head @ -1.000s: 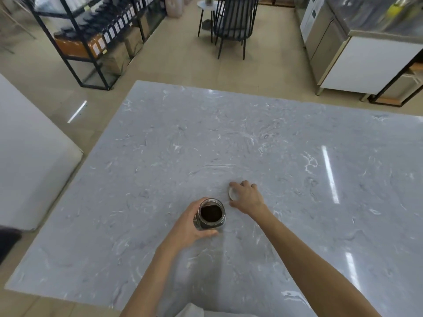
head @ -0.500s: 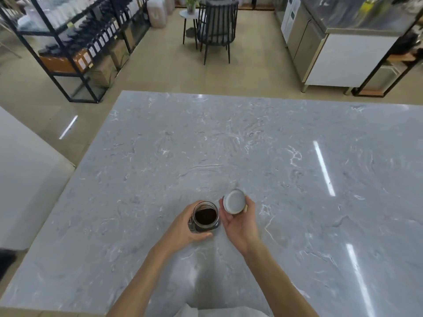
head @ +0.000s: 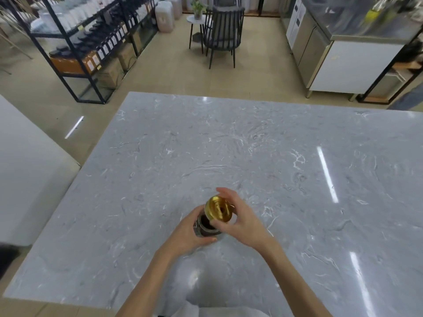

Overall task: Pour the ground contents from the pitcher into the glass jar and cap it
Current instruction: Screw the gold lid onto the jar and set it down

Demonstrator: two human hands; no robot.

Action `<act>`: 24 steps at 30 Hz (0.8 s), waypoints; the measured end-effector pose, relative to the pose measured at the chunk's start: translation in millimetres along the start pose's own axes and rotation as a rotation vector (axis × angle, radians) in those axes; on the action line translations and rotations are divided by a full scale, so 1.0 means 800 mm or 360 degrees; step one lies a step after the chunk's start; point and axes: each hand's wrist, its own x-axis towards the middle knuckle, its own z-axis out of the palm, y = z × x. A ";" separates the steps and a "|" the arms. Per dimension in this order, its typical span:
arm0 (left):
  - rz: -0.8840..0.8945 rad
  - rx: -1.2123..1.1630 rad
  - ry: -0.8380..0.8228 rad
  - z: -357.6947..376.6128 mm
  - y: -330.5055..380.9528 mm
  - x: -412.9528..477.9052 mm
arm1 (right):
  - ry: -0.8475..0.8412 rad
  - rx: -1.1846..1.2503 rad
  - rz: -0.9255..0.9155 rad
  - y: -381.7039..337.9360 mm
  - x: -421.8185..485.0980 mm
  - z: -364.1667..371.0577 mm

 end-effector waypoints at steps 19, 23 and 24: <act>-0.0008 -0.0132 -0.0097 -0.009 0.017 0.003 | -0.0482 -0.0719 -0.0263 -0.020 0.022 -0.005; -0.0016 -0.0111 -0.0095 -0.009 0.016 0.004 | -0.0563 -0.0701 -0.0239 -0.020 0.025 -0.011; -0.0016 -0.0108 -0.0098 -0.009 0.015 0.004 | -0.0580 -0.0702 -0.0228 -0.020 0.025 -0.012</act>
